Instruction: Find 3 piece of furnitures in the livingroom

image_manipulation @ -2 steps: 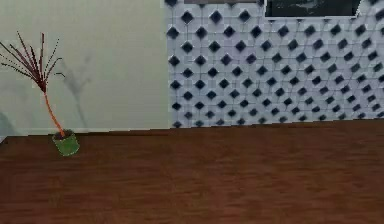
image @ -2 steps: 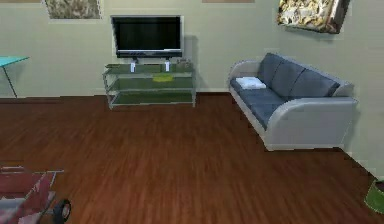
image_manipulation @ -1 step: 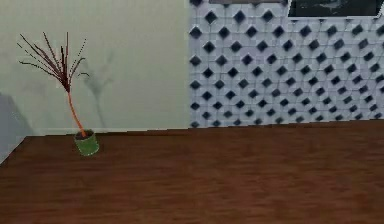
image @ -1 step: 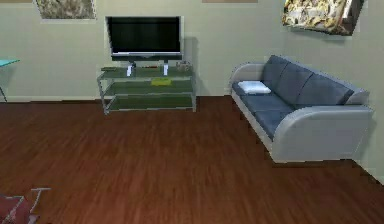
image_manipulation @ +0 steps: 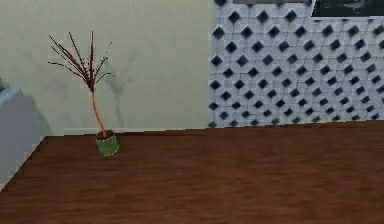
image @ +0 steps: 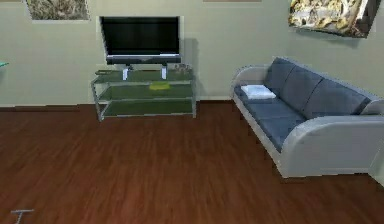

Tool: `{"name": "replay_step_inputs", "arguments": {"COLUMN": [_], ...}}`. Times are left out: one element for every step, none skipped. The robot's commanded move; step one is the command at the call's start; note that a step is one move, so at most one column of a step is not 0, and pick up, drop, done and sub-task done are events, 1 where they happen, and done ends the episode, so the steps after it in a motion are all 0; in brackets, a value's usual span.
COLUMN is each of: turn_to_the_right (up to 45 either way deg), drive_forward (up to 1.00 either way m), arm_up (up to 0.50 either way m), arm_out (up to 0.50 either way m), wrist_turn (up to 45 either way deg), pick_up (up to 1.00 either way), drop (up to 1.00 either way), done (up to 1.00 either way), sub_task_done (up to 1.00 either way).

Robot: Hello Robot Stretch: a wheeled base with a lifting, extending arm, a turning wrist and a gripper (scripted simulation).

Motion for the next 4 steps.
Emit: {"name": "replay_step_inputs", "arguments": {"turn_to_the_right": [18.0,0.0,45.0,12.0], "drive_forward": [0.0,0.95,0.0,0.0], "arm_up": [0.0,0.0,0.0,0.0], "arm_out": [0.0,0.0,0.0,0.0], "wrist_turn": [0.0,0.0,0.0,0.0], "pick_up": [0.0,0.0,0.0,0.0], "drop": [0.0,0.0,0.0,0.0], "done": [0.0,0.0,0.0,0.0], "sub_task_done": [0.0,0.0,0.0,0.0]}}
